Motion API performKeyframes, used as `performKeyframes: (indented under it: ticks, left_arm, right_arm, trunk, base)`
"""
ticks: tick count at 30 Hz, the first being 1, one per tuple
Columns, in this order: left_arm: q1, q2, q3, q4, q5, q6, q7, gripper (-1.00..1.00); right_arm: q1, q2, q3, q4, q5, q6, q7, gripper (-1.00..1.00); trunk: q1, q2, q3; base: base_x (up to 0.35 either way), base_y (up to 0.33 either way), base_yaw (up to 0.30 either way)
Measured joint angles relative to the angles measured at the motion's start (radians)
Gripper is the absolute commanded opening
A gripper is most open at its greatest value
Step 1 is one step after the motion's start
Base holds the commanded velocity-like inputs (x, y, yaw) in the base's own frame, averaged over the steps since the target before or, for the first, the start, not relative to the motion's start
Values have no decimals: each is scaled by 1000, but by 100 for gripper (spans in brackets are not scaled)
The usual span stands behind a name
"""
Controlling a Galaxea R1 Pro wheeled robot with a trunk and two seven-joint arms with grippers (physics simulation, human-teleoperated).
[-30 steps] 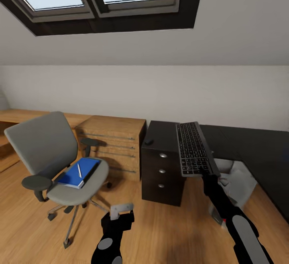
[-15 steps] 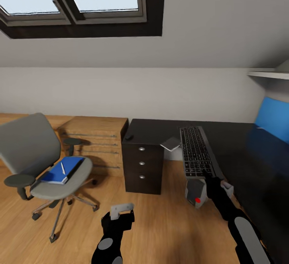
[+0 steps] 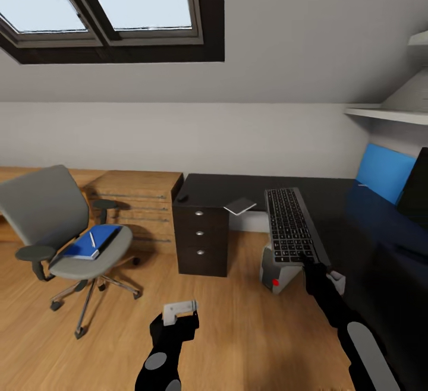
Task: In the bedroom, organize the workspace by keeping the computer under the desk, ensuring the monitor is on the desk, placing the keyboard on the desk next to the monitor, placing the mouse on the desk next to the keyboard, moving the folder from the swivel chair onto the desk next to the mouse, stacking the notebook on top of the folder with the pen on top of the notebook, and positioning the swivel chair next to the desk.
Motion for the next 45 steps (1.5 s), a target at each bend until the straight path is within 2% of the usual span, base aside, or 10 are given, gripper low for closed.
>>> performKeyframes:
  ticks: [3,8,16,22,35,45]
  left_arm:
    - [0,0,0,0,0,0,0,100]
    - [0,0,-1,0,0,0,0,100]
    - [0,-1,-1,0,0,0,0,100]
    - [0,-1,-1,0,-1,0,0,100]
    - [0,-2,-2,2,-3,1,0,100]
    - [0,3,4,-2,-1,-3,1,100]
  right_arm:
    - [0,0,-1,1,-1,1,0,-100]
    - [0,-2,0,1,-56,2,-9,-100]
    - [0,0,3,52,-58,2,-7,-100]
    - [0,0,4,133,-58,1,-3,-100]
    - [0,-2,0,158,-59,0,-3,-100]
    - [-1,-1,-4,166,-54,-15,-7,-100]
  trunk:
    - [-12,21,9]
    - [-31,56,25]
    - [-61,112,50]
    - [-84,154,69]
    - [-134,245,110]
    - [-135,245,110]
  base:
    - [-306,-215,0]
    - [-296,-231,0]
    - [-295,-232,0]
    - [-289,-238,0]
    - [-244,-274,0]
    - [-42,-55,0]
